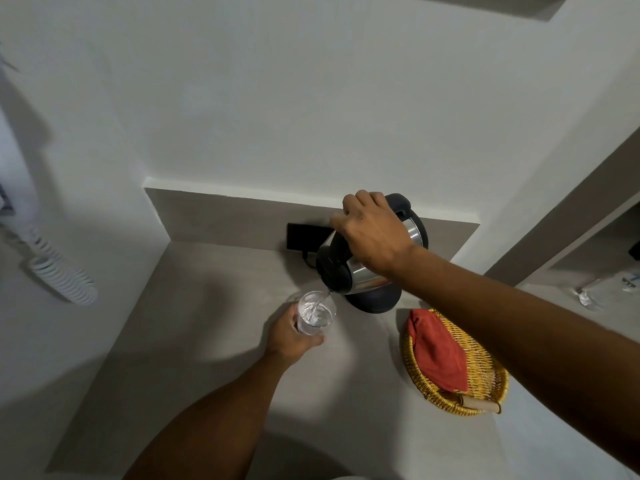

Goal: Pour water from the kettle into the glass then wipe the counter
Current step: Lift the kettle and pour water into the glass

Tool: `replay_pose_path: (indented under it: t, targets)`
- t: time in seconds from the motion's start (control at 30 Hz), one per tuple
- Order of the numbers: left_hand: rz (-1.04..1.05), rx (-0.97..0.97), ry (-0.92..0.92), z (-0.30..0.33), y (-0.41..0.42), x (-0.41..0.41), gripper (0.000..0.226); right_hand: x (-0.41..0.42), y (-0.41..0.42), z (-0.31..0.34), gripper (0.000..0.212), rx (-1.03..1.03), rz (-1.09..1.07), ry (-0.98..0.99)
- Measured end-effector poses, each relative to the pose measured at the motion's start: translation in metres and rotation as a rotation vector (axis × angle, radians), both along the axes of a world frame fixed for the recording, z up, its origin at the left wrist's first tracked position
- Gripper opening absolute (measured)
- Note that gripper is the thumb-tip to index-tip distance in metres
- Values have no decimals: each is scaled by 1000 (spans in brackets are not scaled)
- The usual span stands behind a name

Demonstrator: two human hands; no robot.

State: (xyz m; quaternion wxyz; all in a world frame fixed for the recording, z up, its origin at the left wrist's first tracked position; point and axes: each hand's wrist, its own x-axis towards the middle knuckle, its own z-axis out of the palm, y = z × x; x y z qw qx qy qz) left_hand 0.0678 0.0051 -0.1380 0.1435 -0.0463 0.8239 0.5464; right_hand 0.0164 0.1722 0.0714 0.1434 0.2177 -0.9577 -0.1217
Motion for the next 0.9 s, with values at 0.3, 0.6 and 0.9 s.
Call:
replay_pose_path:
  t: [0.3, 0.6, 0.9]
  targets:
    - [19, 13, -7, -4, 1, -1, 79, 1, 2, -2, 25, -7, -1, 8]
    - [27, 63, 2, -6, 2, -2, 81, 4, 6, -12, 16, -110, -8, 26]
    - [17, 89, -1, -8, 0, -2, 79, 2, 42, -48, 17, -485, -198, -3]
